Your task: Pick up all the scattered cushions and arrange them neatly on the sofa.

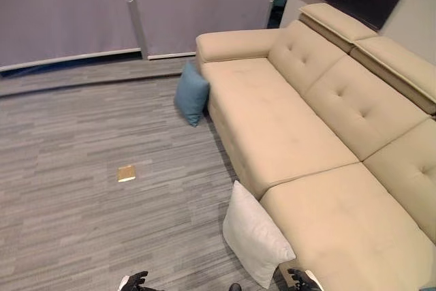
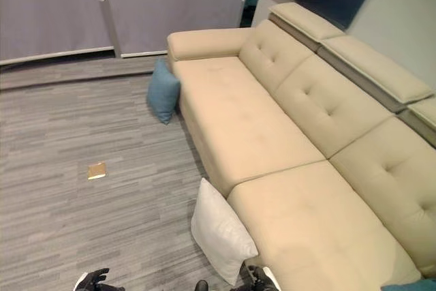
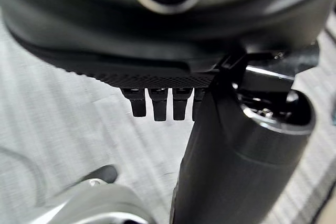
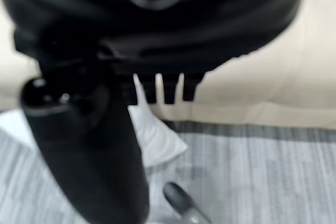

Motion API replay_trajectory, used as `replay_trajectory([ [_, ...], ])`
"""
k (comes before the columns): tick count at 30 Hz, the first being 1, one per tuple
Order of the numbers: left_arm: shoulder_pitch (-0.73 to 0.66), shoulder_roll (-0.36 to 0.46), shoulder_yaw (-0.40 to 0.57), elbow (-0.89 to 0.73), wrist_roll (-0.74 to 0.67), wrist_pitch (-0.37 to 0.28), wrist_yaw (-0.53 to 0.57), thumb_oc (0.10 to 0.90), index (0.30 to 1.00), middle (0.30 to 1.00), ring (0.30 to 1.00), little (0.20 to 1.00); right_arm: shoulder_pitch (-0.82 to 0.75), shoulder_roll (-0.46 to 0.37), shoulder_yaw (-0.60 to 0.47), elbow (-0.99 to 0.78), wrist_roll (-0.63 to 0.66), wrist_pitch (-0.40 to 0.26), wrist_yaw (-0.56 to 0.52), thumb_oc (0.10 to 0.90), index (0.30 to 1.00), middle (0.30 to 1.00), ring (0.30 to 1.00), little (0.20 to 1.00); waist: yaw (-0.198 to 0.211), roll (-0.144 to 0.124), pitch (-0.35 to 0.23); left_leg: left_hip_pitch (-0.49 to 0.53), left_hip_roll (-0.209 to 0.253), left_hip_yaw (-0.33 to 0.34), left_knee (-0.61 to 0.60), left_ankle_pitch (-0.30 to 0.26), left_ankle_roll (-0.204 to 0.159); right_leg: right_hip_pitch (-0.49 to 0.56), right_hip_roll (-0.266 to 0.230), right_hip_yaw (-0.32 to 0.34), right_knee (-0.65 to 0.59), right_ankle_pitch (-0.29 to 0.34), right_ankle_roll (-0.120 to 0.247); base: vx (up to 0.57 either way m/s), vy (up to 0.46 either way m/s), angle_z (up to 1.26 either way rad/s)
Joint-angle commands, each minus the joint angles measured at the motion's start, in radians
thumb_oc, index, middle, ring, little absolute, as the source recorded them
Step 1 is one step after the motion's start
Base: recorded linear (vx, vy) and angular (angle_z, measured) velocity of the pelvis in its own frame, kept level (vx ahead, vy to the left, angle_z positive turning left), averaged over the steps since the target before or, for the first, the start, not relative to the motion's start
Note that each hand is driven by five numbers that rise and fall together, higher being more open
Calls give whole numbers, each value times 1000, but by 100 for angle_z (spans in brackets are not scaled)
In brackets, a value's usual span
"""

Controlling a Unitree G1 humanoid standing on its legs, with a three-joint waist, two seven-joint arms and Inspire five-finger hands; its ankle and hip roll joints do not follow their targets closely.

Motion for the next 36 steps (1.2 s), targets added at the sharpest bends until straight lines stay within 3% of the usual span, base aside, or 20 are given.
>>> replay_trajectory([
  [1,-40,11,-9,-4,-10,-27,1,800,900,900,900,900,-62,-32,-7,13,31,-19,-30,800,900,900,900,900,-6,-40,29,-22,-84,-25,-96,-63,42,-9,-4,79,54,-89,123,145,47,-26],
  [3,-40,9,-15,-2,-15,-28,1,800,900,900,900,900,-67,-35,-1,16,28,-19,-33,800,900,900,900,900,7,-35,34,-53,-77,-86,-147,-14,33,-3,7,117,60,-97,120,144,63,-39],
  [5,-45,6,-19,1,-35,-31,6,800,900,900,900,900,-74,-42,4,11,25,-20,-41,800,900,900,900,900,30,-22,50,-99,-66,-213,-224,55,19,18,29,180,70,-124,117,210,128,-94],
  [6,-44,2,-20,-1,-46,-32,9,800,900,900,900,900,-75,-44,3,9,26,-20,-44,800,900,900,900,900,33,-15,52,-117,-64,-241,-234,71,15,28,32,208,80,-138,120,216,184,-87],
  [9,-29,-6,-14,4,-38,-28,4,800,900,900,900,900,-73,-43,-2,13,16,-17,-39,800,900,900,900,900,34,8,35,-67,-54,-216,-269,65,24,42,25,241,90,-151,131,174,191,-76],
  [17,-44,25,-31,-14,1,-29,-3,800,900,900,900,900,-86,-21,4,15,10,-5,-29,800,900,900,900,900,28,17,25,-4,-79,-80,-258,15,67,-17,-42,293,168,-115,187,107,217,-79],
  [20,-50,43,-24,-27,-5,-30,-2,800,900,900,900,900,-101,-19,8,3,7,-6,-30,800,900,900,900,900,41,27,40,12,-79,-37,-273,5,80,-66,-70,211,231,-108,202,-21,145,-45],
  [22,-47,54,-15,-14,-2,-28,-3,800,900,900,900,900,-108,-19,11,-10,5,-13,-35,800,900,900,900,900,52,29,45,36,-76,13,-294,4,78,-91,-101,37,241,-94,188,-25,81,-117],
  [24,-43,62,-8,-1,5,-25,-6,800,900,900,900,900,-114,-24,16,-17,-1,-12,-36,800,900,900,900,900,52,27,49,51,-77,44,-305,2,75,-101,-91,-36,224,-98,172,19,-12,-103],
  [25,-33,64,1,7,6,-25,-10,800,900,900,900,900,-117,-27,15,-18,2,-13,-38,800,900,900,900,900,70,29,47,62,-69,72,-302,-15,67,-96,-116,-149,206,-103,175,-30,-124,-46],
  [26,-33,60,-6,11,19,-28,-10,800,900,900,900,900,-106,-33,10,-35,12,-19,-41,800,900,900,900,900,42,23,53,41,-74,78,-273,-11,70,-101,-79,-84,165,-97,160,-27,-122,-76],
  [31,-45,31,-17,-7,-3,-34,-18,800,900,900,900,900,-103,-57,4,-44,26,-21,-58,800,900,900,900,900,38,21,81,-20,-54,85,-143,-38,57,-91,-74,-58,117,-85,146,-70,-96,-8],
  [33,-61,17,-37,-30,-23,-42,-18,800,900,900,900,900,-122,-71,17,-51,33,-23,-65,800,900,900,900,900,57,20,112,-84,-45,10,-62,-27,37,-96,-69,-41,114,-88,131,-108,-31,-13],
  [34,-64,8,-53,-45,-35,-43,-23,800,900,900,900,900,-125,-77,19,-58,33,-27,-68,800,900,900,900,900,65,24,108,-100,-73,-89,-86,-35,30,-95,-55,-22,100,-91,129,-49,-3,-40],
  [36,-64,3,-58,-53,-43,-44,-20,800,900,900,900,900,-124,-79,21,-68,30,-30,-71,800,900,900,900,900,67,25,105,-105,-80,-129,-107,-26,26,-95,-49,-8,95,-90,130,32,11,-60],
])
